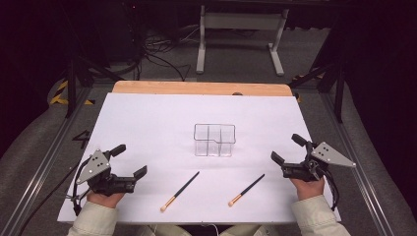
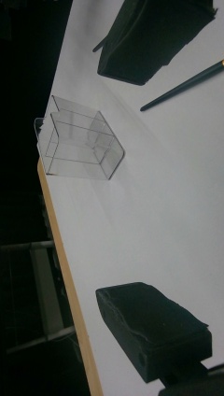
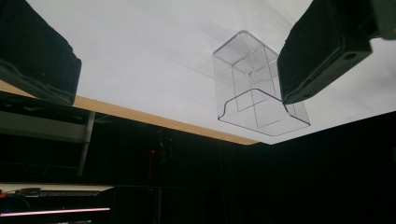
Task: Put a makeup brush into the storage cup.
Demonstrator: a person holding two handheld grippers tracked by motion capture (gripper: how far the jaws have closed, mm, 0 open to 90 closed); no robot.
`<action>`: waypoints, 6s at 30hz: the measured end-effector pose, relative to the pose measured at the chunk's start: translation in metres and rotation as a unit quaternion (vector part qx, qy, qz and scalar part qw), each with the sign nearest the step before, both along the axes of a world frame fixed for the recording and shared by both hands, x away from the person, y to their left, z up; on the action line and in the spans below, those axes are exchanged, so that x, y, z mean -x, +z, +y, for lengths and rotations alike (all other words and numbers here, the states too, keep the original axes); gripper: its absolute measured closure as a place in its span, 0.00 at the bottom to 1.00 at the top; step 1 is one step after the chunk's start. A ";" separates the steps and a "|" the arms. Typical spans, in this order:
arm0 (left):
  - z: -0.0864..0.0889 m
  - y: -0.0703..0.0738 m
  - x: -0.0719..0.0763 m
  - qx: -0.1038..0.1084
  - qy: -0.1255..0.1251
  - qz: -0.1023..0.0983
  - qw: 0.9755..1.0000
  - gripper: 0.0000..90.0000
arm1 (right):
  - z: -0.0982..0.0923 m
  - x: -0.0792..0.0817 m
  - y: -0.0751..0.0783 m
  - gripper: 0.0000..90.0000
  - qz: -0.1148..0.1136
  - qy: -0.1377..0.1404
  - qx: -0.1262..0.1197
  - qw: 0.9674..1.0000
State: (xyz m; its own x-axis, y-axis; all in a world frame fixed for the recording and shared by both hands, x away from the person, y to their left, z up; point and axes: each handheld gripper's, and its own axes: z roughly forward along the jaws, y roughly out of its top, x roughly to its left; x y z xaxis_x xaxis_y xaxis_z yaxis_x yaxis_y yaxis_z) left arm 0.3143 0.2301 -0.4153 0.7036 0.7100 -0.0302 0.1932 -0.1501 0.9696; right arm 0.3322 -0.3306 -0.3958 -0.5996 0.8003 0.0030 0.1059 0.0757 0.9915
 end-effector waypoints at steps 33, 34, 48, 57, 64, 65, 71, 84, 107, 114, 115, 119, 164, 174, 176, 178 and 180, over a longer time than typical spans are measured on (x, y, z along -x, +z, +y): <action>-0.002 0.006 -0.003 0.012 -0.007 -0.019 1.000 0.00 | -0.001 0.001 -0.001 0.00 -0.012 -0.002 0.004 1.000; -0.002 0.006 -0.004 0.011 -0.008 -0.018 1.000 0.00 | -0.001 0.001 0.000 0.00 -0.012 -0.002 0.004 1.000; -0.020 0.018 -0.012 0.018 -0.039 -0.020 0.999 0.00 | -0.002 0.003 -0.001 0.00 -0.008 -0.002 -0.004 1.000; -0.035 0.023 -0.017 0.025 -0.059 -0.017 0.998 0.00 | -0.006 0.004 -0.002 0.00 -0.006 -0.004 -0.008 1.000; -0.049 0.029 -0.019 0.022 -0.077 -0.017 0.997 0.00 | -0.006 0.002 -0.002 0.00 -0.004 0.000 -0.018 1.000; -0.051 0.030 -0.020 0.021 -0.079 -0.014 0.997 0.00 | -0.006 0.002 -0.002 0.00 -0.005 -0.001 -0.016 1.000; -0.059 0.032 -0.023 0.000 -0.080 0.013 0.997 0.00 | -0.008 0.002 -0.001 0.00 -0.005 0.000 -0.023 1.000; -0.079 0.038 -0.028 -0.127 -0.109 0.086 0.982 0.03 | -0.008 0.003 -0.001 0.00 -0.004 0.002 -0.020 1.000; -0.101 0.028 -0.031 -0.228 -0.160 0.224 0.934 0.03 | -0.009 0.002 -0.002 0.00 0.004 0.005 -0.016 1.000; -0.104 0.023 -0.031 -0.238 -0.174 0.242 0.925 0.00 | -0.009 0.002 -0.002 0.01 0.006 0.003 -0.013 1.000; -0.103 0.022 -0.032 -0.234 -0.174 0.245 0.924 0.00 | -0.009 0.002 -0.002 0.01 0.011 0.004 -0.013 1.000; -0.103 0.019 -0.033 -0.231 -0.176 0.258 0.921 0.00 | -0.009 0.002 -0.002 0.02 0.015 0.001 -0.008 1.000; -0.133 -0.002 -0.024 -0.382 -0.172 0.322 0.849 0.40 | -0.009 0.002 -0.002 0.02 0.013 0.000 -0.003 1.000; -0.137 -0.006 -0.022 -0.396 -0.191 0.337 0.833 0.55 | -0.008 0.002 -0.002 0.02 0.015 0.002 -0.005 1.000; -0.137 -0.007 -0.022 -0.397 -0.195 0.340 0.830 0.60 | -0.008 0.002 -0.002 0.02 0.016 0.002 -0.005 1.000; -0.137 -0.008 -0.023 -0.397 -0.196 0.343 0.828 0.61 | -0.008 0.002 -0.002 0.02 0.016 0.003 -0.005 1.000; -0.137 -0.010 -0.023 -0.400 -0.201 0.352 0.822 0.68 | -0.008 0.002 -0.002 0.02 0.016 0.003 -0.004 1.000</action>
State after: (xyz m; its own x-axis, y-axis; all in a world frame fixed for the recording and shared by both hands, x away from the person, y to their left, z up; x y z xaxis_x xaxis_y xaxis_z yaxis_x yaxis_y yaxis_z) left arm 0.3375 0.0930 -0.4254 0.8939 0.4160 -0.1671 0.4438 -0.8739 0.1981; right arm 0.3302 -0.3388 -0.3981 -0.6041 0.7964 0.0289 0.1367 0.0678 0.9883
